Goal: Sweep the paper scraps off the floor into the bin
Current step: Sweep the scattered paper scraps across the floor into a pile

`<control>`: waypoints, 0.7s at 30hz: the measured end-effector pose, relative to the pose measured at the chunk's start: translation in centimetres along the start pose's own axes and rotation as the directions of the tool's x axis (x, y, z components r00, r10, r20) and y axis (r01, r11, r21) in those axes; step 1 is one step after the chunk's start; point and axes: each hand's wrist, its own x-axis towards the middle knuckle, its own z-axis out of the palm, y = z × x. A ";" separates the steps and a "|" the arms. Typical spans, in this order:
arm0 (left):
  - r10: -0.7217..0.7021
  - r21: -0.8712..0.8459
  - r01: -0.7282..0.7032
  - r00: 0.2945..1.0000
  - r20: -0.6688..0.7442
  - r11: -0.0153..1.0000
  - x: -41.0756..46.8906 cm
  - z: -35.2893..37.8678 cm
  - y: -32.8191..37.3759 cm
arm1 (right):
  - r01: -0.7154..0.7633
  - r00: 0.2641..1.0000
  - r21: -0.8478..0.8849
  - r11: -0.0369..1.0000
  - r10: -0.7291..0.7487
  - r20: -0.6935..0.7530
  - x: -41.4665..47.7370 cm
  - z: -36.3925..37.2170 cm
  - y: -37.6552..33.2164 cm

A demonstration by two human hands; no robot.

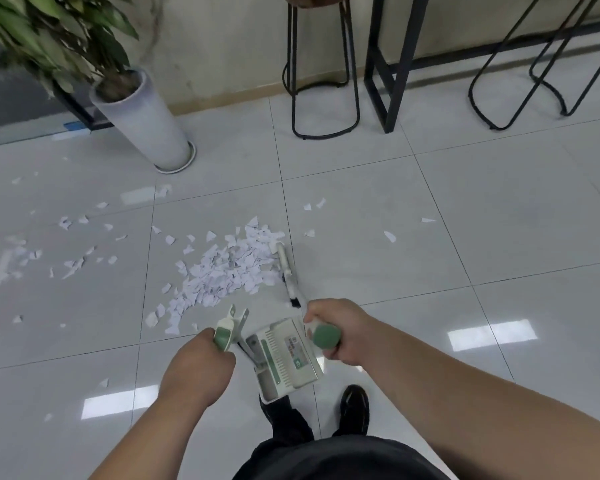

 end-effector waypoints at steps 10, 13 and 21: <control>0.007 -0.016 -0.007 1.000 0.011 1.000 4.3 -4.0 -3.8 | 0.072 0.984 -0.089 0.993 -0.085 -0.157 -0.6 3.0 -2.9; 0.027 -0.025 -0.027 0.999 0.023 0.999 6.0 -5.3 -4.5 | 0.082 0.962 -0.161 0.984 -0.120 -0.245 1.0 3.3 -3.8; 0.042 -0.040 -0.040 0.998 0.053 0.998 10.1 -7.9 -7.1 | 0.035 0.913 -0.314 0.949 -0.159 -0.377 6.3 5.1 -5.8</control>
